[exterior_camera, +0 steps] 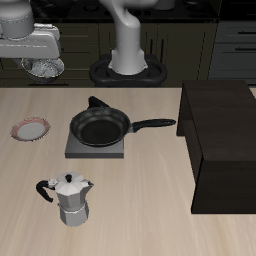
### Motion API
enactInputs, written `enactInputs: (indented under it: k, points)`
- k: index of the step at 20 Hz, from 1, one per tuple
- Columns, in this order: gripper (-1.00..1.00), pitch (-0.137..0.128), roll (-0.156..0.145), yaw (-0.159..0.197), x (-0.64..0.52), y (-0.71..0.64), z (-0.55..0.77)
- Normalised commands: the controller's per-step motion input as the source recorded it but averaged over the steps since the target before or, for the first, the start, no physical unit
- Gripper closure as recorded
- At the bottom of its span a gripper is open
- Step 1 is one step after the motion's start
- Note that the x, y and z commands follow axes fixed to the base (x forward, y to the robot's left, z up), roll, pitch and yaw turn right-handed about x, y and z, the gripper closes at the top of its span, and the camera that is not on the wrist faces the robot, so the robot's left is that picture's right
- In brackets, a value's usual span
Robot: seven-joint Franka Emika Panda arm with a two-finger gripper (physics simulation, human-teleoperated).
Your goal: Place the bowl on the plate
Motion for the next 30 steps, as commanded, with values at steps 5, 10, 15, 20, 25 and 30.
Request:
enactInputs:
  k: [5, 10, 15, 20, 25, 30]
  points:
    - [1.00, -0.009, -0.003, -0.021, -0.08, -0.23, 0.02]
    - [1.00, -0.016, -0.036, -0.012, -0.06, -0.34, 0.06]
    - [1.00, -0.017, -0.033, -0.007, -0.05, -0.19, 0.05]
    - [1.00, -0.003, -0.023, 0.018, -0.09, -0.18, -0.07]
    - [1.00, 0.027, -0.026, 0.000, -0.03, -0.11, -0.26]
    - [1.00, 0.012, -0.012, 0.015, -0.07, -0.01, -0.27]
